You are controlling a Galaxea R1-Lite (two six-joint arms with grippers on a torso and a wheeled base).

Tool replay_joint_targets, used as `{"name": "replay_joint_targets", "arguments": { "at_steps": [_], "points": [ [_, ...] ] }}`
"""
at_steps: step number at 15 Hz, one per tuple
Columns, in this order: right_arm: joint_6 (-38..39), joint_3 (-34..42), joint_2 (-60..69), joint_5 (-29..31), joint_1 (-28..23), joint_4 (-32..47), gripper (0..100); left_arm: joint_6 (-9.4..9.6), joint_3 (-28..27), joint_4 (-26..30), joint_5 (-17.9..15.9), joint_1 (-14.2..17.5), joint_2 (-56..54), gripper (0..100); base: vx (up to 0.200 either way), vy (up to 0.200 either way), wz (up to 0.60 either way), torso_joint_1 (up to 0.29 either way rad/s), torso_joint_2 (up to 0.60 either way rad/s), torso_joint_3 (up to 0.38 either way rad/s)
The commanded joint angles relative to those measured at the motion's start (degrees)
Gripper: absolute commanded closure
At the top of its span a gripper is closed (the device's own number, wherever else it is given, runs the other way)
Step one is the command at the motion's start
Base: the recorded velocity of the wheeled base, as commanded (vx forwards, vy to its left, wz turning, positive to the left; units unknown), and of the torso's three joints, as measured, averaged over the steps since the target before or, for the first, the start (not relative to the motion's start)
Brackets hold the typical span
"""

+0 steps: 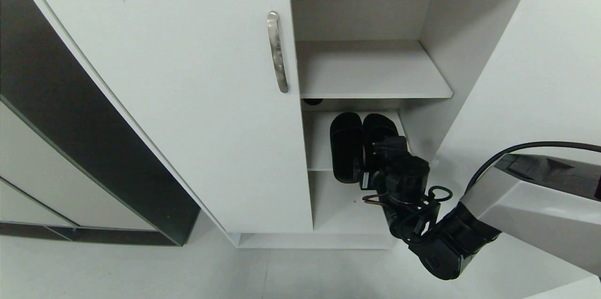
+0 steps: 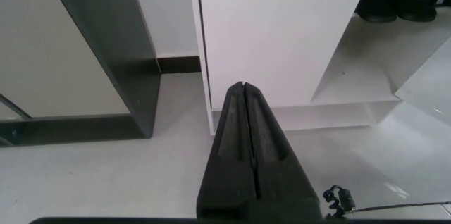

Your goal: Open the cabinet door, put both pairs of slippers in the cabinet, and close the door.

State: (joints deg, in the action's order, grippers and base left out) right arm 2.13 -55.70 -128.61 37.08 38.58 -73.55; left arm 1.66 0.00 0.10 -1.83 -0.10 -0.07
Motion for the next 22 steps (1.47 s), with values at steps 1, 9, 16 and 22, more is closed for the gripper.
{"name": "replay_joint_targets", "arguments": {
  "at_steps": [1,9,16,22],
  "points": [
    [-0.02,0.5,0.11,0.01,0.44,-0.02,0,0.01,0.0,-0.01,-0.02,0.01,0.07,100,0.0,0.0,0.0,0.0,0.0,0.0],
    [-0.29,0.59,-0.06,0.18,0.97,-0.02,0,0.19,0.0,-0.01,-0.11,0.01,0.07,100,-0.1,0.0,0.0,0.004,0.0,0.002],
    [-0.46,1.91,0.2,0.27,1.58,-0.02,0,-0.08,0.0,-0.1,-0.02,0.01,0.07,100,-0.057,0.0,0.0,0.001,0.0,0.002],
    [-0.46,2.79,0.11,0.18,2.55,0.07,0,-0.34,0.0,-0.01,-0.02,0.01,0.07,100,0.0,0.0,0.0,0.0,0.0,0.0]
  ]
}}
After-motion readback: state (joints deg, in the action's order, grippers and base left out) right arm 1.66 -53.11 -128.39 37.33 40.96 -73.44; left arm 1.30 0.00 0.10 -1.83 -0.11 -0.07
